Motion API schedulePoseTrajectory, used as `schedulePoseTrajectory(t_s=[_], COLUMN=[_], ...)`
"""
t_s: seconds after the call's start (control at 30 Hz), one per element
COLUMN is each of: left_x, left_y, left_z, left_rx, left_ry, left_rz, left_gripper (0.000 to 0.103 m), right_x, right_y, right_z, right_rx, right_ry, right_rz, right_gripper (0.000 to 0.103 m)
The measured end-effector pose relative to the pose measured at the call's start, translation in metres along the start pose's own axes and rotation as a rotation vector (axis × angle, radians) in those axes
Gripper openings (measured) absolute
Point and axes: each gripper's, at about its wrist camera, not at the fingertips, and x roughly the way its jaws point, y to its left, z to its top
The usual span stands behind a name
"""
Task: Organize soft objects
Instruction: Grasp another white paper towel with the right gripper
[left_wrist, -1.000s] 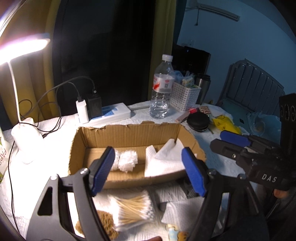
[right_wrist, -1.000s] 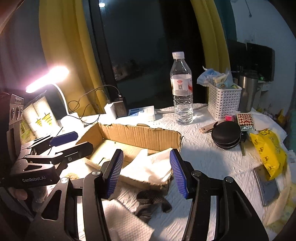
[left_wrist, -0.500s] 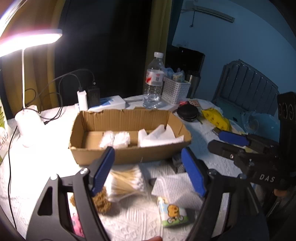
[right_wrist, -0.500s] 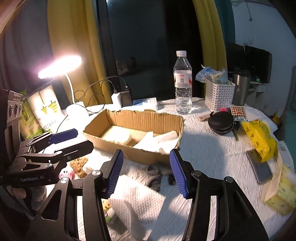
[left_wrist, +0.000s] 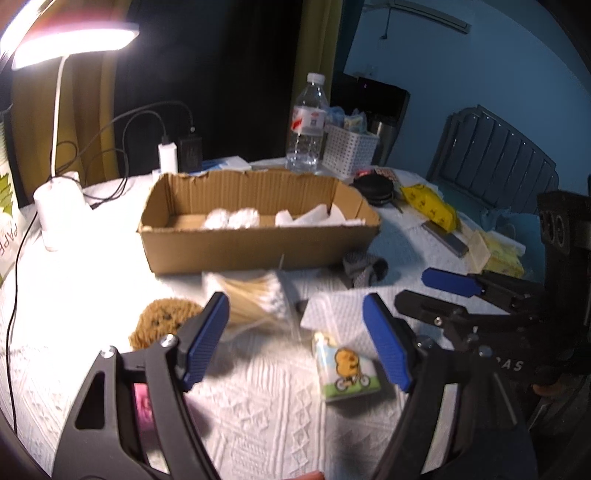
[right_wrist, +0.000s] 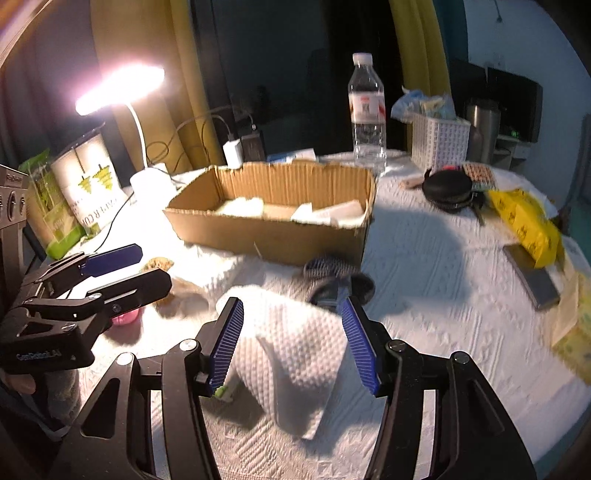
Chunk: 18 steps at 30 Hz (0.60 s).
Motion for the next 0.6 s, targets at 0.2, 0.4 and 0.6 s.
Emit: schedulePoseTrajectory(t_s=[0.2, 0.4, 0.6], left_x=[0.003, 0.008, 0.013], left_y=[0.003, 0.004, -0.006], left_z=[-0.015, -0.023, -0.026], left_rx=[0.002, 0.000, 0.022], left_ry=[0.034, 0.063, 0.084], left_rz=[0.010, 0.024, 0.026], left_gripper=[0.076, 0.076, 0.076], right_x=[0.016, 0.035, 0.032], right_y=[0.001, 0.004, -0.004], right_z=[-0.014, -0.023, -0.024], right_rx=[0.017, 0.031, 0.049], right_ry=[0.045, 0.107, 0.095], right_rz=[0.036, 0.068, 0.092], right_gripper=[0.059, 0.059, 0.019])
